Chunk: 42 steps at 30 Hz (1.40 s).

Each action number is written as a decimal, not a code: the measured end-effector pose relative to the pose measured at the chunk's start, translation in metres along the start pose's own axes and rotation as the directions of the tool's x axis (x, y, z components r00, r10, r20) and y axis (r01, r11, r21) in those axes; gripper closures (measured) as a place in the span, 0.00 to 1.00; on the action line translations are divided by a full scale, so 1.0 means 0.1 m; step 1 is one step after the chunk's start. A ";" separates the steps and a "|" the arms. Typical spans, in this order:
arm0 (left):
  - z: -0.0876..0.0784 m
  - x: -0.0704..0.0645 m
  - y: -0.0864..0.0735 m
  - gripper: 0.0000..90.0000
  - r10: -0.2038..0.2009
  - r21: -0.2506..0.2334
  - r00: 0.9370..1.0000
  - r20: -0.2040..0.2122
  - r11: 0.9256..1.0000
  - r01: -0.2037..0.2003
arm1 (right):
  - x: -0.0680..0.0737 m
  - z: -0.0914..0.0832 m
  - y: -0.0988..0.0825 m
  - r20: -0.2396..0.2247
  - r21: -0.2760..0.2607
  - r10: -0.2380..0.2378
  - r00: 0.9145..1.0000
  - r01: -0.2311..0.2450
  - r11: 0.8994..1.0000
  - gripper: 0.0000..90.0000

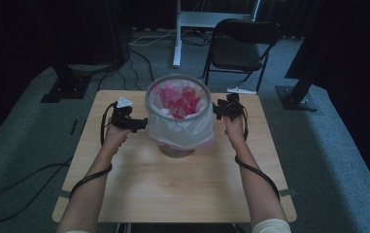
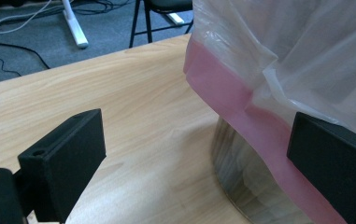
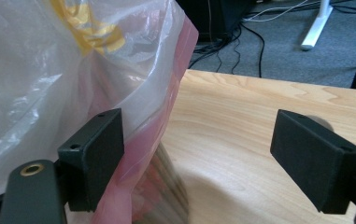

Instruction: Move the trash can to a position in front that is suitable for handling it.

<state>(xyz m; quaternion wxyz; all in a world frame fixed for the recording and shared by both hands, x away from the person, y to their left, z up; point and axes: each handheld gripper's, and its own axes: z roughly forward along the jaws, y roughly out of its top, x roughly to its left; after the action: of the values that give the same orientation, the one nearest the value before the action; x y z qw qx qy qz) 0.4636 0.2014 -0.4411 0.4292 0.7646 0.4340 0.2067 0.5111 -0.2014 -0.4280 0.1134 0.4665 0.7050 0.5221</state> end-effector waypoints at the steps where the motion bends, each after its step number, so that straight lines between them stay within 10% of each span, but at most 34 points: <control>1: -0.02 0.00 -0.01 0.05 0.003 -0.002 1.000 -0.005 1.000 -0.003 | 0.02 -0.01 -0.01 -0.003 -0.001 0.000 1.000 0.000 1.000 0.19; 42: -0.57 -0.10 -0.36 0.06 0.074 0.003 0.997 -0.014 0.997 -0.074 | 0.51 -0.24 -0.34 -0.091 -0.001 -0.083 0.992 0.084 0.997 0.19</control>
<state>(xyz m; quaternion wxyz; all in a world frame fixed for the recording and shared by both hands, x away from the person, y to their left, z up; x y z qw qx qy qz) 0.4015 0.2290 -0.4393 0.4173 0.7793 0.4088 0.2269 0.4501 -0.1773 -0.4298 0.1020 0.4124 0.7291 0.5366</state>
